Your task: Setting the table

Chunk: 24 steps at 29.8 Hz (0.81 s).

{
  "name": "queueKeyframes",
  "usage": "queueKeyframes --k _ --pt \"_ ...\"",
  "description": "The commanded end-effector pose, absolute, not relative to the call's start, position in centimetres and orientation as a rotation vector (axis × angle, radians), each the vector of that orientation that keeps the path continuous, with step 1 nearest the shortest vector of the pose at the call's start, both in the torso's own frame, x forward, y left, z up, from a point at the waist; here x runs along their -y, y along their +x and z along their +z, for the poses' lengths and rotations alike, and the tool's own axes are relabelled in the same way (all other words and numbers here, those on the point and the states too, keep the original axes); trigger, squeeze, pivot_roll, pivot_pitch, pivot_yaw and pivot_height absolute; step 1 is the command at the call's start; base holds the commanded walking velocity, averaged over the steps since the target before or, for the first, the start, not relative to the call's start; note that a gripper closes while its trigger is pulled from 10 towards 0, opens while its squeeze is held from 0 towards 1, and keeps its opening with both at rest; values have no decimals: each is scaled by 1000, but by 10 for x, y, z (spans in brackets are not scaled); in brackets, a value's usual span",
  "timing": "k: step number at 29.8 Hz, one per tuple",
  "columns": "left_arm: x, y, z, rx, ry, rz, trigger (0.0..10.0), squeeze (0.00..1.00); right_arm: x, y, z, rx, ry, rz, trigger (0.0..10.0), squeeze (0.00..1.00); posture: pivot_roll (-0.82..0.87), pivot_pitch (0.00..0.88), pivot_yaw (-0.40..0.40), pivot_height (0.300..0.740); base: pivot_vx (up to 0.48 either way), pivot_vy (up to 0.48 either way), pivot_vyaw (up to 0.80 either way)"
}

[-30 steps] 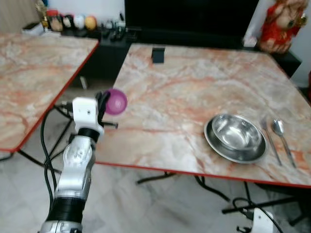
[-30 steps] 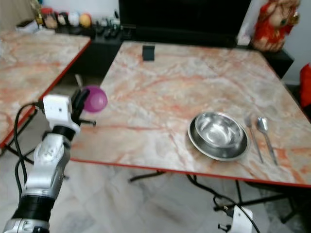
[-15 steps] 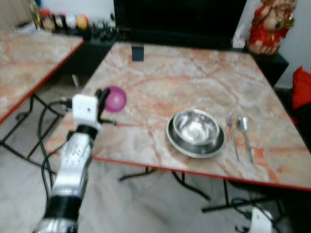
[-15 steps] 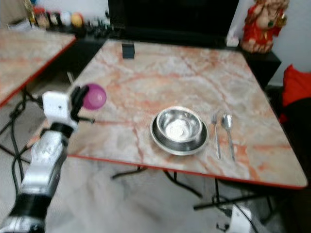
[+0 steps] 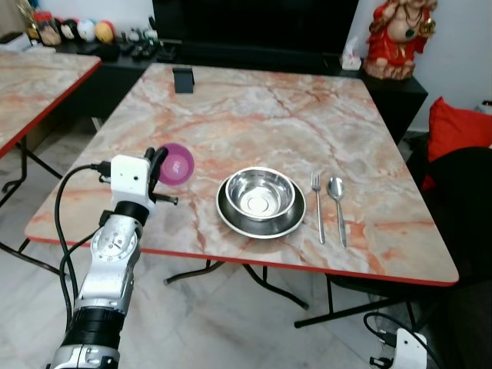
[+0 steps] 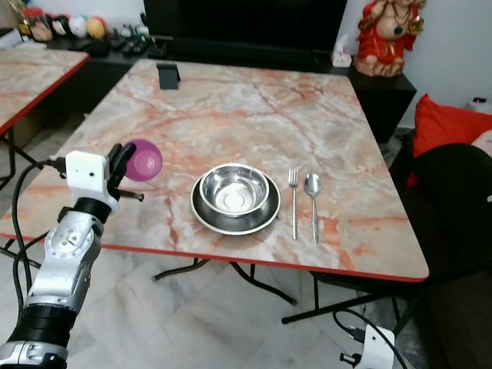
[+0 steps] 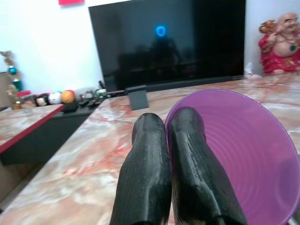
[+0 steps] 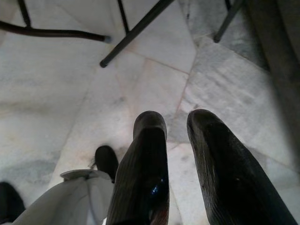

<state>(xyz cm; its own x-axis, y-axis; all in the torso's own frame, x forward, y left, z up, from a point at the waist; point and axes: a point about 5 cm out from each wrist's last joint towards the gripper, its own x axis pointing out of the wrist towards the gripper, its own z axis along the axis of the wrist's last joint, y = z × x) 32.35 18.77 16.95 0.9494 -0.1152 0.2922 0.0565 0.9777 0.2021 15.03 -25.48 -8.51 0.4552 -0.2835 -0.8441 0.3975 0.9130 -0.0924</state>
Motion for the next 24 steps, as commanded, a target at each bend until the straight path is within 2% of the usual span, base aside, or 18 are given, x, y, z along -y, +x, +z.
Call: queueKeyframes --k 1,8,24 --pt "-187 325 173 325 205 -89 10000 0 257 152 -84 -1005 121 -424 10000 0 2 0 -67 740 0 -480 0" --pt "-188 324 174 327 201 -79 10000 0 257 153 -83 -1009 115 -415 10000 0 3 0 -67 740 0 -456 0" --pt "-200 325 183 334 137 -47 10000 0 255 153 -84 -1007 124 -414 10000 0 13 0 -64 740 0 0 0"
